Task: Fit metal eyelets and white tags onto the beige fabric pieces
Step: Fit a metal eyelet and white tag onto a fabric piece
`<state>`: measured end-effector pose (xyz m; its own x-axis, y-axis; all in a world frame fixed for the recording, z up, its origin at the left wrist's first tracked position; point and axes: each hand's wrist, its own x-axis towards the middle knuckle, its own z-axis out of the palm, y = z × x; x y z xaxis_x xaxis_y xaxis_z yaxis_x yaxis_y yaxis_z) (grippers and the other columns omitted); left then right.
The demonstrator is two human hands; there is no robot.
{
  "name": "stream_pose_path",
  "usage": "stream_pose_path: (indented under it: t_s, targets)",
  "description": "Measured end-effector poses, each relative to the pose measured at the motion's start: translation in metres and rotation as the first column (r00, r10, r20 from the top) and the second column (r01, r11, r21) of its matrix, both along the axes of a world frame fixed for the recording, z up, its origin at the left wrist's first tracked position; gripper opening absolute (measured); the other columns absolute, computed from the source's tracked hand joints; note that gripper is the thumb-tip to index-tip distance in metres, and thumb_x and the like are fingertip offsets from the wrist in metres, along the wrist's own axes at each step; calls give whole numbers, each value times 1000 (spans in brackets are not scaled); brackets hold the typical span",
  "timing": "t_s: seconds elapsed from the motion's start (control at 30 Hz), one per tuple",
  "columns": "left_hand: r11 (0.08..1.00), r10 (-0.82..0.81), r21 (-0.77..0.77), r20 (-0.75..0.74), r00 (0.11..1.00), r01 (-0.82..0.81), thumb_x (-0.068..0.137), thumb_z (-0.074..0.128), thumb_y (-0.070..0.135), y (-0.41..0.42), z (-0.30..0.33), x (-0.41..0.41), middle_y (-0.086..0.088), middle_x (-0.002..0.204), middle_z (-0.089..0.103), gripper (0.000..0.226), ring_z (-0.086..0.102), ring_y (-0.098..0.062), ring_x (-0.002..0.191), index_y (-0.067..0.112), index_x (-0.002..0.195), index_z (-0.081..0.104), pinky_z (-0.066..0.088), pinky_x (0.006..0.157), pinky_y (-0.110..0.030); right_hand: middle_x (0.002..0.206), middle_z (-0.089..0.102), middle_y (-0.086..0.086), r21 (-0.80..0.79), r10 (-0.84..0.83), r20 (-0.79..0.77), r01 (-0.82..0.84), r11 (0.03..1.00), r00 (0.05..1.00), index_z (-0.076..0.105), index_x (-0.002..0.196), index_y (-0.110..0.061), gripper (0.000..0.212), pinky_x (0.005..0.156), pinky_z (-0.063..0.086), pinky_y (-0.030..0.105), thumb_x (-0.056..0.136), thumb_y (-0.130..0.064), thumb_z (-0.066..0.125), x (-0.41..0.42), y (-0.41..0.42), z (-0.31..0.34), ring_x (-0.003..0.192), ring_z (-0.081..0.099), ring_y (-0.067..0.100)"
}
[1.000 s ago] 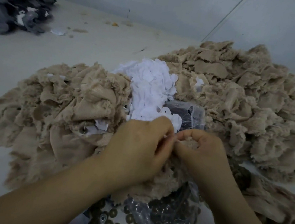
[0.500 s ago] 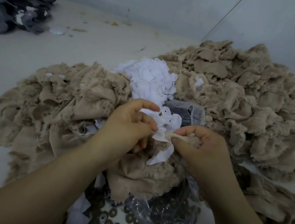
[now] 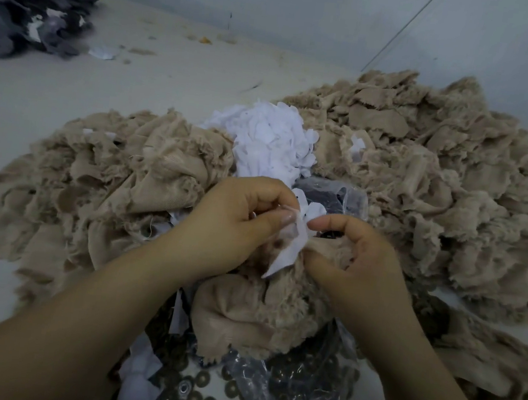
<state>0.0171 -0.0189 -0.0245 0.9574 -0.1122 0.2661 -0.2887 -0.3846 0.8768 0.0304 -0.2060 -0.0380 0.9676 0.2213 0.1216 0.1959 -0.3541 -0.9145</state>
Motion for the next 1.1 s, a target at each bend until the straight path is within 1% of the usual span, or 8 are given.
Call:
stream_pose_path:
  t_s: [0.13,0.23,0.4,0.5,0.6,0.73,0.9,1.1]
  targets:
    - [997,-59,37,-98,994,62,94,66,15,-3,2,7,-23,65,63,12,55,-43,60,17,86,75,49,56,-48,93,69,-1,-66,99,114,-92,994,989,62,107,-43,35,70,54,44,77,-29,72,-5,2,3,83,63,35]
    - [996,-77,37,-176,981,85,89,72,18,-2,4,12,-27,63,58,6,45,-33,50,19,84,73,42,52,-42,87,67,8,-64,104,173,-94,994,979,60,102,-43,29,68,50,49,79,-28,70,-8,3,5,81,60,41]
    - [982,-178,-106,-278,944,154,88,71,15,8,3,13,-26,78,68,5,53,-26,60,16,90,76,46,56,-31,84,68,12,-56,90,147,-83,995,985,61,94,-33,20,68,52,57,78,-38,72,-7,3,4,79,61,44]
    - [964,-217,-208,-271,938,163,89,65,9,15,4,11,-15,74,69,14,53,-19,55,13,86,78,45,50,-25,93,69,-8,-71,31,64,-27,997,997,62,97,-33,27,72,56,46,79,-25,80,-2,1,-1,81,64,25]
    - [889,-389,-369,-299,871,271,88,66,10,22,11,4,-17,68,64,13,41,-21,49,5,90,78,39,45,-26,88,70,-12,-111,-6,32,9,994,999,67,94,-32,24,60,51,23,79,-20,80,3,0,-6,68,63,5]
    - [835,-550,-238,-380,743,496,97,59,14,15,22,-6,-31,67,53,19,37,-22,49,7,102,76,34,46,-23,79,73,-15,-33,24,-35,-26,999,999,73,84,-30,18,59,53,15,74,-18,82,3,1,-7,72,67,0]
    - [957,-285,-52,-359,889,286,90,71,11,-5,17,-6,-28,67,61,5,46,-19,49,13,88,76,39,47,-23,78,74,-9,-51,27,-57,-30,998,998,73,88,-28,24,62,58,28,74,-12,84,2,1,-9,71,69,5]
    - [993,-114,-6,-318,941,118,75,84,7,-10,14,-3,-11,61,70,11,62,-13,50,9,73,73,51,51,-22,80,75,-3,0,55,-88,-55,998,995,74,90,-20,23,65,62,37,72,-11,86,2,3,-8,75,71,16]
